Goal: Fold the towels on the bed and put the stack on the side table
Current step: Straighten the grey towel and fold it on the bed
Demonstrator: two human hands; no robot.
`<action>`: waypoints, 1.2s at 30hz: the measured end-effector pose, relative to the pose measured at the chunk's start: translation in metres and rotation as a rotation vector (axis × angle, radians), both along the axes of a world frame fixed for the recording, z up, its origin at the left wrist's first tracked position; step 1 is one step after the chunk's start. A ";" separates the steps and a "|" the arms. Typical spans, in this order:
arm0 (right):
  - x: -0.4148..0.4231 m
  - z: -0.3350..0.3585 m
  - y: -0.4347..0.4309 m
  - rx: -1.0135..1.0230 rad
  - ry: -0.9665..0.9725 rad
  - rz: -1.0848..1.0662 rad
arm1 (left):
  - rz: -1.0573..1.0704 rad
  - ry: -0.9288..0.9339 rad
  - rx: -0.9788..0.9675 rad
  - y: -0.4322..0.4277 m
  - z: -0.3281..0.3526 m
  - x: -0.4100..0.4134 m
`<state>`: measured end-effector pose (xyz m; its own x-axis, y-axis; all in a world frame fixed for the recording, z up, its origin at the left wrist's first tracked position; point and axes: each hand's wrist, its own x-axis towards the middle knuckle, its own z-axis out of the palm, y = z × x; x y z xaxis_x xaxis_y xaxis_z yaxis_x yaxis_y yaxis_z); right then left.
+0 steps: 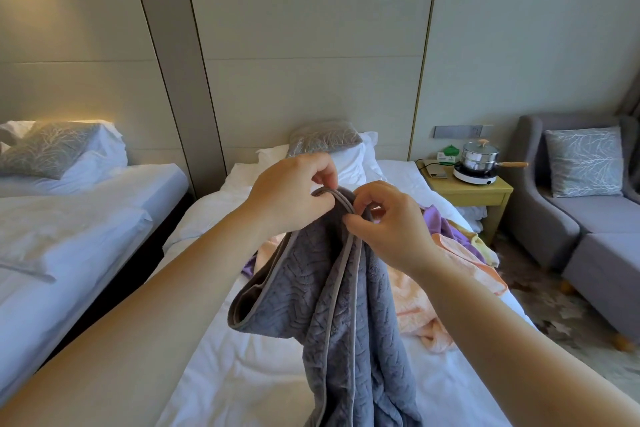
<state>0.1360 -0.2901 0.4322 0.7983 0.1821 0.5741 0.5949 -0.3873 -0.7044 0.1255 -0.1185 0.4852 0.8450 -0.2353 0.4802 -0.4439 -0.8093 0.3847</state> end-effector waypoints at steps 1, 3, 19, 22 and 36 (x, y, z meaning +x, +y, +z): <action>0.001 0.001 -0.001 0.034 0.034 0.029 | -0.027 0.015 0.023 -0.001 -0.002 0.001; 0.001 0.000 -0.001 0.049 0.080 0.082 | -0.050 0.080 0.102 -0.004 -0.006 0.002; -0.015 -0.031 0.003 -0.149 -0.109 -0.207 | 0.007 0.036 -0.013 -0.005 0.002 0.012; -0.014 -0.028 0.003 -0.215 -0.260 -0.241 | 0.084 0.006 -0.079 -0.002 0.003 0.013; -0.012 -0.040 0.011 -0.327 -0.048 -0.106 | 0.037 0.007 -0.241 -0.009 0.004 0.015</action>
<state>0.1242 -0.2794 0.3926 0.7964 0.2799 0.5361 0.5683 -0.6494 -0.5052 0.1403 -0.1277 0.4896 0.8543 -0.0830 0.5131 -0.4121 -0.7096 0.5715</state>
